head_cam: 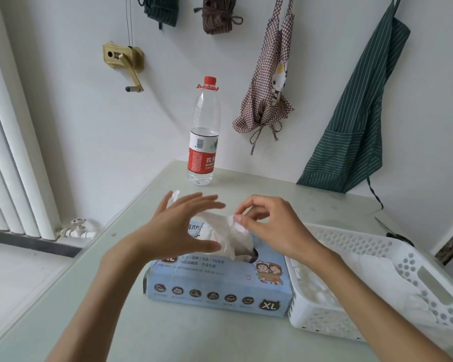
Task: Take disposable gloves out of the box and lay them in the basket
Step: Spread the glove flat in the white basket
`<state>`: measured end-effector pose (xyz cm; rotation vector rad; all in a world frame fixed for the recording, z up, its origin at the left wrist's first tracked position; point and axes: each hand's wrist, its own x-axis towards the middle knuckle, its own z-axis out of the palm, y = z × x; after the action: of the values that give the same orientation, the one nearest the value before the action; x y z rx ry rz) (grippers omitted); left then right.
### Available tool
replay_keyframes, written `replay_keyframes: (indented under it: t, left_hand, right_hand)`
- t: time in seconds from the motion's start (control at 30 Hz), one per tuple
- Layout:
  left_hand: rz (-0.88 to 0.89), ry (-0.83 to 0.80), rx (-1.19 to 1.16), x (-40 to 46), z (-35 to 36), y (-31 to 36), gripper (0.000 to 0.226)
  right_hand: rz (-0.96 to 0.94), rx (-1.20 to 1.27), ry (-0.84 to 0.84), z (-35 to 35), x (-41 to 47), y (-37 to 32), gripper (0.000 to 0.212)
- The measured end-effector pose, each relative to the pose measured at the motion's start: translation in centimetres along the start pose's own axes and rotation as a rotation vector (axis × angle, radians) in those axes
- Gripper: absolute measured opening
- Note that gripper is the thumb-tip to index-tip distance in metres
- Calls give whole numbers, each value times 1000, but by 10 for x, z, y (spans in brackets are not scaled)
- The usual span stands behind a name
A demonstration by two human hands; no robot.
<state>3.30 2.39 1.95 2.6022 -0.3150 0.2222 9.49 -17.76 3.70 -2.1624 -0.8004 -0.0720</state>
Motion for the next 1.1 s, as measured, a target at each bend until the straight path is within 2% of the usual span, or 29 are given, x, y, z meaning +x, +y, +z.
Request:
replay_keyframes:
  t: [0.1, 0.2, 0.27, 0.33, 0.37, 0.4, 0.47, 0.57, 0.6, 0.7, 0.77, 0.83, 1.0, 1.1]
  left_hand:
    - [-52, 42, 90, 6, 6, 5, 59]
    - [-54, 268, -16, 10, 6, 3, 31]
    - [-36, 387, -216, 10, 2, 2, 17]
    - [-57, 444, -359, 8, -1, 5, 12]
    - [-71, 469, -378, 8, -2, 7, 11]
    - [-87, 494, -382, 7, -3, 9, 12]
    - [-140, 534, -395, 6, -5, 9, 20]
    - [-232, 506, -393, 5, -5, 3, 26]
    - [-241, 476, -397, 5, -4, 2, 29]
    - [-258, 389, -393, 6, 0, 2, 29]
    - [-264, 366, -372, 8, 4, 1, 30]
    - [-255, 352, -373, 9, 6, 1, 31]
    - [-210, 283, -285, 5, 1, 0, 31]
    - [-194, 221, -359, 1, -4, -5, 8]
  right_hand:
    - [-33, 99, 40, -4, 1, -12, 3]
    - [-29, 189, 72, -8, 3, -20, 10]
    - [30, 201, 26, -10, 4, -22, 30]
    - [91, 73, -133, -8, 2, -19, 59]
    - [94, -12, -202, -5, 1, -15, 66]
    - [83, -78, -234, -2, 0, -12, 66]
    - [75, -95, -197, 1, 0, -7, 51]
    - [146, 162, -139, -7, -1, -8, 24]
    - [186, 264, -132, -11, -1, -8, 26]
    - [330, 463, -168, -20, -2, -5, 51]
    - [425, 615, -222, -22, -4, -5, 57]
    - [470, 701, -201, -23, -4, -4, 49]
    - [472, 718, -50, -33, -8, 6, 24]
    - [443, 637, 32, -44, -14, 8, 16]
